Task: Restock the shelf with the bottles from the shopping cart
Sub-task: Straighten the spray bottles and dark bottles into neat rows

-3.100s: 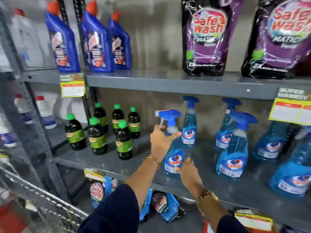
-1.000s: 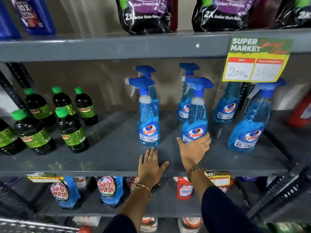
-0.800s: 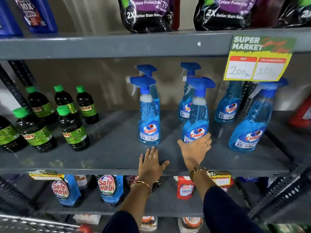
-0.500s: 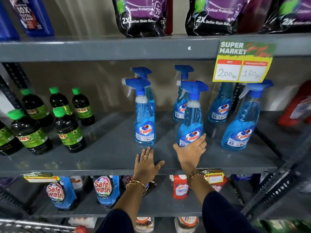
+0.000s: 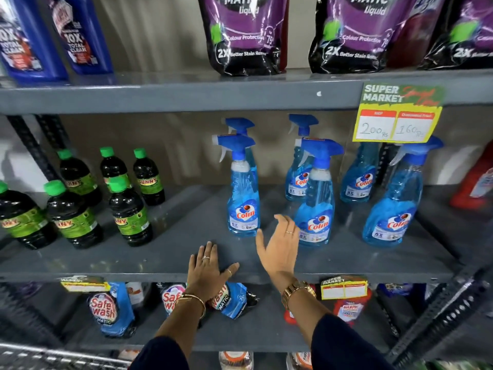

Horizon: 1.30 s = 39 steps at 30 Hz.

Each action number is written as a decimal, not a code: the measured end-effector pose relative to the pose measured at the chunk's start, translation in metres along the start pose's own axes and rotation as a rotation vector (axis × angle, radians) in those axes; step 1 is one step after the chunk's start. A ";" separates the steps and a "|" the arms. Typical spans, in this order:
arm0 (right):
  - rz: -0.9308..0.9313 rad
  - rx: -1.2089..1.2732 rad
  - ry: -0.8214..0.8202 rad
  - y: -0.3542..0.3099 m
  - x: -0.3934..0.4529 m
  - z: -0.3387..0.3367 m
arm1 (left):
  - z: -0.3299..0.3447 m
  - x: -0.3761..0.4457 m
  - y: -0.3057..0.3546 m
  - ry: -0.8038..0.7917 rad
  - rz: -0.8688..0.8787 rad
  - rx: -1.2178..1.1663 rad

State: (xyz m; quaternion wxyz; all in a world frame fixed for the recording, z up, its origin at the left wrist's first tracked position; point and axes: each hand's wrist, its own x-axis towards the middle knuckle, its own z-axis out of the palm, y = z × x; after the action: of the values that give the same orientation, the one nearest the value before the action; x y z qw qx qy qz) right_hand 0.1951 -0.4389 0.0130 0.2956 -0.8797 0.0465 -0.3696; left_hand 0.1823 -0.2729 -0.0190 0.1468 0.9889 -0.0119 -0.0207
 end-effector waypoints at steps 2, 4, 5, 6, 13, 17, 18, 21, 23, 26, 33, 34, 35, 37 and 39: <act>0.001 0.013 -0.048 -0.005 0.000 0.012 | -0.005 0.005 -0.015 -0.010 -0.008 0.015; 0.047 0.051 -0.108 -0.011 0.002 0.024 | -0.011 0.009 -0.031 -0.027 -0.007 0.031; 0.076 0.071 -0.132 -0.015 0.002 0.030 | -0.014 0.012 -0.040 -0.036 -0.007 0.040; 0.099 0.092 -0.143 -0.018 0.003 0.037 | -0.017 0.014 -0.048 -0.044 -0.009 0.048; 0.375 0.277 -0.043 -0.045 0.010 0.085 | -0.021 0.021 -0.070 -0.077 -0.024 0.033; 0.469 0.319 0.004 -0.048 0.013 0.102 | -0.022 0.022 -0.069 -0.109 -0.029 0.020; 0.482 0.325 0.014 -0.047 0.013 0.103 | -0.023 0.022 -0.069 -0.114 -0.028 0.027; 0.498 0.305 0.020 -0.046 0.012 0.104 | -0.024 0.020 -0.068 -0.123 -0.026 0.031; 0.492 0.305 0.010 -0.047 0.011 0.102 | -0.025 0.019 -0.067 -0.119 -0.023 0.025; 0.484 0.310 0.002 -0.048 0.008 0.097 | -0.025 0.018 -0.067 -0.106 -0.020 0.007; 0.489 0.272 0.001 -0.048 -0.007 0.085 | -0.024 0.021 -0.068 -0.101 -0.018 0.002; 0.491 0.269 0.002 -0.048 -0.009 0.083 | -0.023 0.022 -0.068 -0.099 -0.018 0.004; 0.493 0.268 0.001 -0.048 -0.010 0.082 | -0.023 0.022 -0.068 -0.097 -0.018 0.007; 0.494 0.281 -0.012 -0.049 -0.011 0.078 | -0.022 0.022 -0.069 -0.099 -0.018 0.014; 0.492 0.308 -0.010 -0.051 -0.011 0.074 | -0.021 0.021 -0.070 -0.104 -0.021 0.020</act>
State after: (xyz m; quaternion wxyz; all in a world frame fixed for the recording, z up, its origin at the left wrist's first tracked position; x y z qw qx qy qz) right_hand 0.2301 -0.3572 -0.0065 0.5064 -0.7887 0.2004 -0.2852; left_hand 0.2051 -0.2008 -0.0200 0.1357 0.9880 -0.0092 -0.0735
